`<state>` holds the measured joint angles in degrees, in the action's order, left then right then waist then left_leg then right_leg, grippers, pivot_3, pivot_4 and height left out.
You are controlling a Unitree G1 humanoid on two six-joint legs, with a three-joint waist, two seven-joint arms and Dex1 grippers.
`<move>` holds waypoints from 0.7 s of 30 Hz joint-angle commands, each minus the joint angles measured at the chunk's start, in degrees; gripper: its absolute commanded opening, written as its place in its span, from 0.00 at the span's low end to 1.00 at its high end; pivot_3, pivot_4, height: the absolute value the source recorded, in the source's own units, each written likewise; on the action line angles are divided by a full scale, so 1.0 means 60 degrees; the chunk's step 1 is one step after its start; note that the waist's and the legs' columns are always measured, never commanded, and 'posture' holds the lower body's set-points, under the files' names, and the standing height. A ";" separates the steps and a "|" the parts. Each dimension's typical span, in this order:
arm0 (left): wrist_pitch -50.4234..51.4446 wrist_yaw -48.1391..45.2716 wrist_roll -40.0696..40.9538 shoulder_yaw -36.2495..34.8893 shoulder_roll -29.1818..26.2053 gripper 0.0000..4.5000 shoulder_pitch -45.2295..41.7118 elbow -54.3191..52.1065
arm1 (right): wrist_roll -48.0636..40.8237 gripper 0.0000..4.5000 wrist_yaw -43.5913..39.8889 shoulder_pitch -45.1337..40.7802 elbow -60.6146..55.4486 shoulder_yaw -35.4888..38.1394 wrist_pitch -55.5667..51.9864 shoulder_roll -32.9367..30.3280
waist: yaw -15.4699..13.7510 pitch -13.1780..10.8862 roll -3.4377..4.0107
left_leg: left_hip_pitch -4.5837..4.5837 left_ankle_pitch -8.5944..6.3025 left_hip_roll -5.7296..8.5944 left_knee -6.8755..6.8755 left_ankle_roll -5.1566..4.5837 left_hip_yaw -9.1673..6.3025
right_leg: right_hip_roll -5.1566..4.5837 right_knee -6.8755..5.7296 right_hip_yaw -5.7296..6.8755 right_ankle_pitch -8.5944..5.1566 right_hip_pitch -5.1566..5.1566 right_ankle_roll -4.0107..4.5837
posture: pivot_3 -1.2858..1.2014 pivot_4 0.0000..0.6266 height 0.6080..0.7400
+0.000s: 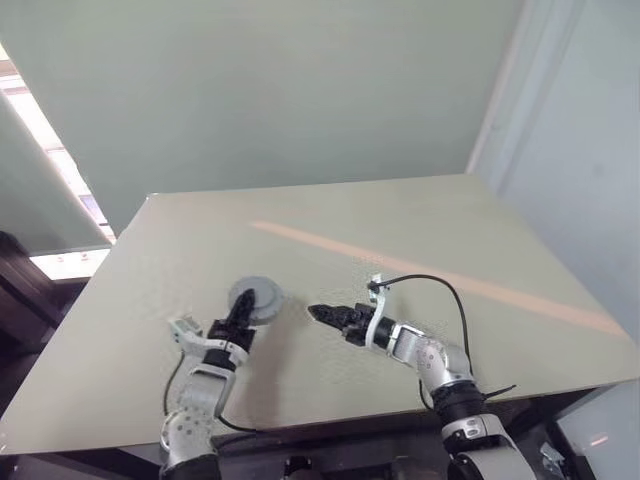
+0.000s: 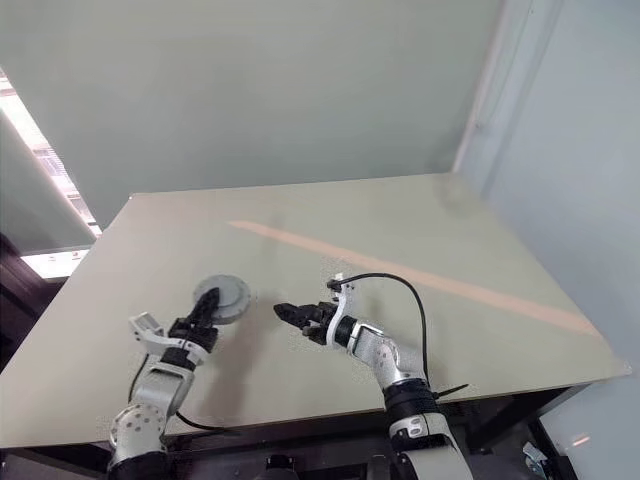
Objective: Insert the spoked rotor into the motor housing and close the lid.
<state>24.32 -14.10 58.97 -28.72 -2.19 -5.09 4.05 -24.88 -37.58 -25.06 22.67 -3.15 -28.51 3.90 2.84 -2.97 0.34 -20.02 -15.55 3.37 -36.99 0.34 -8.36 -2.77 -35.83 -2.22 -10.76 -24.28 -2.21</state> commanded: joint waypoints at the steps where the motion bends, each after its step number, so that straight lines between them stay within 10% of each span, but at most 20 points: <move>1: -0.1006 -0.0059 -0.0818 -0.0220 -0.0439 0.45 -0.0432 0.0069 | 0.0748 1.00 -0.0623 0.0075 -0.0697 -0.0652 0.1459 -0.0317 | 0.0001 0.0001 -0.0002 | 0.0001 0.0000 0.0000 0.0001 0.0000 0.0000 | 0.0000 0.0001 -0.0001 0.0000 0.0001 0.0000 | 0.52 0.00 1.00; 21: -0.3532 0.0105 -0.3223 -0.0464 -0.0969 0.45 -0.1678 0.3570 | 0.2660 1.00 -0.1042 0.0542 -0.1120 -0.2168 0.3815 -0.1298 | -0.0008 0.0042 -0.0075 | 0.0021 0.0000 0.0001 -0.0023 -0.0004 -0.0011 | 0.0000 -0.0003 0.0002 0.0025 0.0030 0.0002 | 0.52 0.00 1.00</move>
<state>5.47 -13.06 40.28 -31.04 -6.95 -12.88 26.99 -8.92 -43.86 -21.41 18.51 -16.55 -6.90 -3.85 2.79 -2.72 -0.11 -19.88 -15.55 3.38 -37.14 0.32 -8.43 -2.77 -35.85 -2.20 -10.61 -24.09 -2.20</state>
